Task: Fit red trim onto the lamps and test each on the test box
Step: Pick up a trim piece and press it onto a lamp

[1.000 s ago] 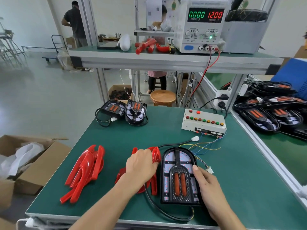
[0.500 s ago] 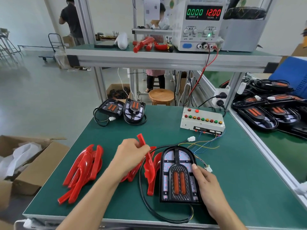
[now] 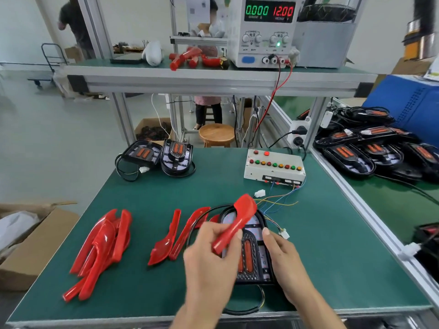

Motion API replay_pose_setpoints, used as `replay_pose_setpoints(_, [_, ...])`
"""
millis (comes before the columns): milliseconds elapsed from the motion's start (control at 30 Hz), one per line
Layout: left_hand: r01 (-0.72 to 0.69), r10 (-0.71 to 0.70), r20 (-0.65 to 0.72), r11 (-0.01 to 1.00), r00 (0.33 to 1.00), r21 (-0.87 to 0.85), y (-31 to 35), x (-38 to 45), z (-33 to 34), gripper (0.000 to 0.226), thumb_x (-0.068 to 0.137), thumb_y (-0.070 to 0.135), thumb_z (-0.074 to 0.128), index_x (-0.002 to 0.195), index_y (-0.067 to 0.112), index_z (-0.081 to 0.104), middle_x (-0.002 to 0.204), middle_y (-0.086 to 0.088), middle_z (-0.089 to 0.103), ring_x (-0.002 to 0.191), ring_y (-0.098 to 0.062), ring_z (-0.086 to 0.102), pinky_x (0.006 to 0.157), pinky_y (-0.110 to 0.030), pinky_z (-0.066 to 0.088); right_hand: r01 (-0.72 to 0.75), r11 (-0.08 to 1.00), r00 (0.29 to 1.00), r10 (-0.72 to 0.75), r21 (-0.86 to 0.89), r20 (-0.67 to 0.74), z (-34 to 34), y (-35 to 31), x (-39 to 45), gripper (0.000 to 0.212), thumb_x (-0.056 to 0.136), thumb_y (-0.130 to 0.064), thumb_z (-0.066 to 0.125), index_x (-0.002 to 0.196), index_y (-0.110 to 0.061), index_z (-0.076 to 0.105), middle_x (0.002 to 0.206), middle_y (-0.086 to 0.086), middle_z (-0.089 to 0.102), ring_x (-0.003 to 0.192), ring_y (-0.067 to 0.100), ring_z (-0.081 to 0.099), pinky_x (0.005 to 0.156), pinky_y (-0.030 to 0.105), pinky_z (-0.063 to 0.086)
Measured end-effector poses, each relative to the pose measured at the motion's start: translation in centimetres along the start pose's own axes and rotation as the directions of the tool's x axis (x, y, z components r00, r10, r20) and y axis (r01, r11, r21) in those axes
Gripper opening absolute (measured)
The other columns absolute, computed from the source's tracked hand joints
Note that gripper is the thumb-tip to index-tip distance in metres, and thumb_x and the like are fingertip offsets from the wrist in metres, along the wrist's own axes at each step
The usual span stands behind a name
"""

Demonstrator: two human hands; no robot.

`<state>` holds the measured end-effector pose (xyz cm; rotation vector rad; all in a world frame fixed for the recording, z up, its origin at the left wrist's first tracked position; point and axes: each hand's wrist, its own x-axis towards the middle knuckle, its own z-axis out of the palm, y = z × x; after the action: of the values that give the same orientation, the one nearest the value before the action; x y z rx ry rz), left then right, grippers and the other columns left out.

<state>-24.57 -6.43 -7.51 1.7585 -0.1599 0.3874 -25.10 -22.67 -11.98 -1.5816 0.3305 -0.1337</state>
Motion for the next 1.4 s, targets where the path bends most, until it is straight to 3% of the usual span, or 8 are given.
replay_pose_setpoints(133, [-0.042,0.047,-0.035,0.990,0.998,0.135,-0.7,-2.3,3.3,0.017,0.083,0.042,0.074,0.091,0.040,0.059,0.070,0.017,0.066,0.065,-0.003,0.061,0.068,-0.011,0.043,0.014,0.999,1.000,-0.013,0.031,-0.020,0.0,-0.2,-0.3,0.042,0.105,-0.044,0.050,0.080,-0.019,0.072,0.073,0.002,0.071,0.066,0.014,0.060,0.064,0.029,0.051])
replay_pose_setpoints(267, [-0.202,0.233,-0.054,0.921,0.971,0.332,-0.9,-2.7,5.2,0.024,0.085,0.042,0.062,0.091,0.021,0.071,0.092,0.012,0.071,0.088,-0.020,0.066,0.085,-0.031,0.040,0.061,0.998,0.996,-0.062,-0.029,-0.056,0.0,-0.2,-0.5,0.048,0.107,-0.045,0.043,0.072,-0.022,0.067,0.066,-0.003,0.059,0.061,0.011,0.049,0.056,0.020,0.045])
replay_pose_setpoints(567, [-0.184,0.196,0.055,0.737,0.979,0.650,-1.8,-3.6,6.5,0.018,0.076,0.044,0.064,0.082,0.027,0.060,0.087,0.006,0.056,0.090,-0.027,0.053,0.082,-0.043,0.033,0.052,0.999,0.999,-0.052,0.006,-0.016,-0.3,0.0,-0.2,0.054,0.090,-0.071,0.049,0.067,-0.023,0.058,0.066,-0.007,0.055,0.066,0.011,0.047,0.069,0.034,0.044])
replay_pose_setpoints(867, [-0.397,0.326,0.231,0.795,0.917,0.458,-0.7,-3.0,2.7,0.044,0.075,0.052,0.063,0.111,0.029,0.073,0.103,0.008,0.054,0.101,-0.018,0.052,0.087,-0.035,0.031,-0.021,0.986,0.999,0.013,0.164,0.049,-1.4,-0.2,-0.1,0.035,0.080,-0.041,0.073,0.101,-0.013,0.075,0.098,0.014,0.078,0.086,0.021,0.073,0.073,0.030,0.059])
replay_pose_setpoints(1033, [0.114,-0.125,0.080,0.984,0.989,0.134,-2.2,1.6,0.1,0.029,0.094,0.053,0.056,0.117,0.036,0.055,0.117,0.017,0.056,0.112,-0.008,0.058,0.096,-0.023,0.040,-0.085,0.956,0.996,0.070,0.280,0.062,-1.9,-0.9,-0.1,0.022,0.093,-0.026,0.069,0.108,-0.011,0.077,0.111,0.018,0.076,0.103,0.034,0.074,0.091,0.045,0.060])
replay_pose_setpoints(1133, [0.384,-0.375,0.301,0.923,0.877,0.030,-3.3,3.9,1.0,0.044,0.092,0.052,0.066,0.127,0.031,0.052,0.123,0.008,0.065,0.105,0.006,0.062,0.095,-0.020,0.046,-0.091,0.951,0.994,0.068,0.296,0.088,-2.1,-1.6,-0.2,0.026,0.087,-0.030,0.077,0.106,-0.014,0.078,0.112,0.022,0.075,0.103,0.035,0.073,0.094,0.049,0.059])
replay_pose_setpoints(1233, [0.602,-0.493,0.477,0.792,0.728,-0.101,-3.5,6.1,2.1,0.068,0.076,0.063,0.073,0.126,0.019,0.062,0.118,-0.001,0.074,0.110,-0.017,0.070,0.101,-0.042,0.052,-0.063,0.972,0.986,0.026,0.226,0.164,-2.5,-2.2,-0.4,0.028,0.087,-0.033,0.071,0.110,-0.019,0.077,0.112,0.019,0.075,0.104,0.035,0.073,0.093,0.047,0.059])
replay_pose_setpoints(1400, [0.515,-0.365,0.650,0.856,0.667,-0.048,-2.5,10.5,2.6,0.061,0.070,0.067,0.076,0.113,0.024,0.073,0.110,0.000,0.077,0.106,-0.020,0.072,0.097,-0.037,0.053,0.039,0.999,0.942,-0.032,-0.014,0.333,-3.6,-3.5,0.2,0.034,0.087,-0.040,0.071,0.116,-0.023,0.074,0.114,0.009,0.076,0.103,0.023,0.073,0.088,0.031,0.058])
